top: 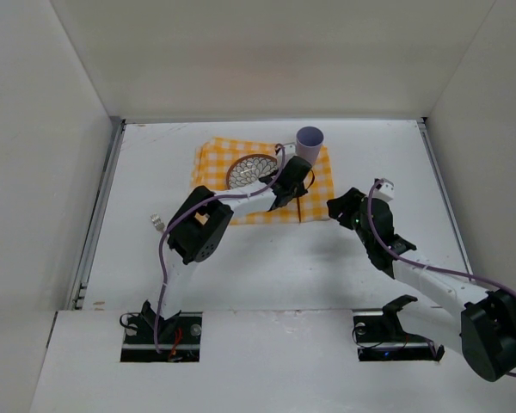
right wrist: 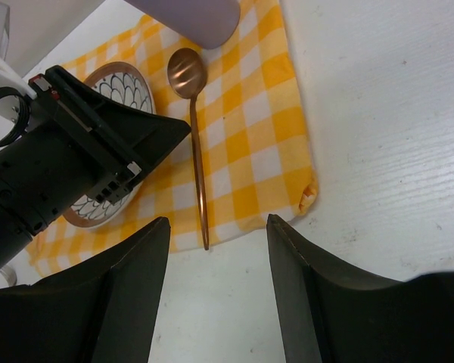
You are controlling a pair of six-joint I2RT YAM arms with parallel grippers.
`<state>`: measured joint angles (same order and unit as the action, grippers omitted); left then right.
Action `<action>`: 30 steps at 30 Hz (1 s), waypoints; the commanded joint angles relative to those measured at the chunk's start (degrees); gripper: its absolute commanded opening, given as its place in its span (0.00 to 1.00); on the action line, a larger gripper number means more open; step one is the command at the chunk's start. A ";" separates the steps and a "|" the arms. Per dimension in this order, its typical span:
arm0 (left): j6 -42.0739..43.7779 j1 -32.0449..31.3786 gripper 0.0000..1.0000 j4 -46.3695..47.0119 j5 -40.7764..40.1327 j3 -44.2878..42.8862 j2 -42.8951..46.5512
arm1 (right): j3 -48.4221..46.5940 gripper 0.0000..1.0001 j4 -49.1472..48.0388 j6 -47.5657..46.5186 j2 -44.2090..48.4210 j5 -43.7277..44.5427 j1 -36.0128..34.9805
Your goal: Set the dinner table for one person
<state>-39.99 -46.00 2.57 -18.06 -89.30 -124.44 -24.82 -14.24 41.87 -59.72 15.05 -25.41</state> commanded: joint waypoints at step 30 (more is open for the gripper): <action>-5.54 25.98 0.36 -16.02 -11.84 60.98 70.65 | -2.51 0.43 -3.60 -1.44 -1.27 -1.07 -4.51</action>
<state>-43.81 -24.86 -8.75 -32.84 -31.00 -56.14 -24.97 -14.66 41.36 -62.15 13.69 -29.39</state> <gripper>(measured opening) 0.379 0.424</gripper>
